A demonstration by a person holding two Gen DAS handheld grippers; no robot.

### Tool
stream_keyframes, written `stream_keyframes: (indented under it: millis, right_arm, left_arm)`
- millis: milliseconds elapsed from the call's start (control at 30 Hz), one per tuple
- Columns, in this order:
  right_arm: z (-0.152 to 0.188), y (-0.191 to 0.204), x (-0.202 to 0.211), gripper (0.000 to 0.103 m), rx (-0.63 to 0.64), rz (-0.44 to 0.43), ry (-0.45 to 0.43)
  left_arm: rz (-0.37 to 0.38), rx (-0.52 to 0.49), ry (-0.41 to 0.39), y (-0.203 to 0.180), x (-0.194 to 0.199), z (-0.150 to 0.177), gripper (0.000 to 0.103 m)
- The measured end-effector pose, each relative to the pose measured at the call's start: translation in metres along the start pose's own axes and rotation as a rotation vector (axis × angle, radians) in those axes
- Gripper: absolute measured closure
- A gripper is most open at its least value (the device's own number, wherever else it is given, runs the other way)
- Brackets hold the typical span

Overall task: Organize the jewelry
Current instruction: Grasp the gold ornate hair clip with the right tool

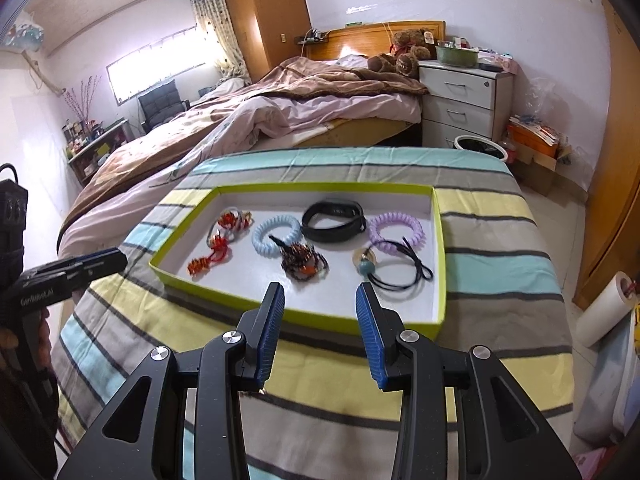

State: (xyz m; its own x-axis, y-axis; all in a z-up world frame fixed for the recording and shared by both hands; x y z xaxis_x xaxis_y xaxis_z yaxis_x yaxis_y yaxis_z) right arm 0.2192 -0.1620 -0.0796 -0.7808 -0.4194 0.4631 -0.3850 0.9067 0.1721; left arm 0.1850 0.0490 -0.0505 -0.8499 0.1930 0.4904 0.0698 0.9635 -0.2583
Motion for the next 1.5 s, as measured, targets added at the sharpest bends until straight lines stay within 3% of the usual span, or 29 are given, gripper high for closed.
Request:
stream_keyframes:
  millis: [167,300,567,633,700,1000,1167,1500]
  right_arm:
    - [0.019,0.01,-0.001,0.065,0.001,-0.059,0.049]
    - [0.034,0.037,-0.004,0.065,0.011,-0.192,0.098]
    - [0.052,0.072,-0.018,0.064,0.128,-0.28,0.164]
    - [0.058,0.075,-0.023,0.061,0.143,-0.276,0.184]
    - [0.067,0.08,-0.026,0.05,0.167,-0.289,0.217]
    - [0.074,0.083,-0.026,0.05,0.282,-0.219,0.218]
    - [0.073,0.076,-0.023,0.065,0.297,-0.168,0.199]
    - [0.064,0.066,-0.014,0.066,0.254,-0.138,0.149]
  left_arm:
    - [0.013,0.005,0.011,-0.001,0.0,0.006,0.066]
    - [0.016,0.011,0.019,-0.003,-0.002,0.009,0.066]
    - [0.035,-0.001,0.041,-0.006,-0.006,0.017,0.066]
    - [0.035,-0.003,0.046,-0.006,-0.007,0.019,0.066]
    - [0.035,-0.004,0.049,-0.005,-0.008,0.02,0.066]
    - [0.054,-0.016,0.061,-0.012,-0.013,0.022,0.066]
    - [0.057,-0.017,0.062,-0.013,-0.015,0.021,0.066]
    - [0.065,-0.029,0.066,-0.018,-0.019,0.02,0.066]
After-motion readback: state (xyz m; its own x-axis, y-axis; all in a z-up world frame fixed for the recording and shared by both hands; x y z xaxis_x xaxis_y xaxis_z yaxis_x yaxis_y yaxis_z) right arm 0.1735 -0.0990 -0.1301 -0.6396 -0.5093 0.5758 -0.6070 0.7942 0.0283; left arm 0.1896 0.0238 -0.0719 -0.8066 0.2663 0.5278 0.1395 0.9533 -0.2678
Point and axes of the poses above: each gripper's, at about its wrist camera, not at the fingertips, and x roughly against the way its jaws point, y to its left, z to its underside, the point moved 10 cm from there along -x, roughly the way its jaws point, and after that the axes turned 15 degrees about -y, right-handed, at the moved point
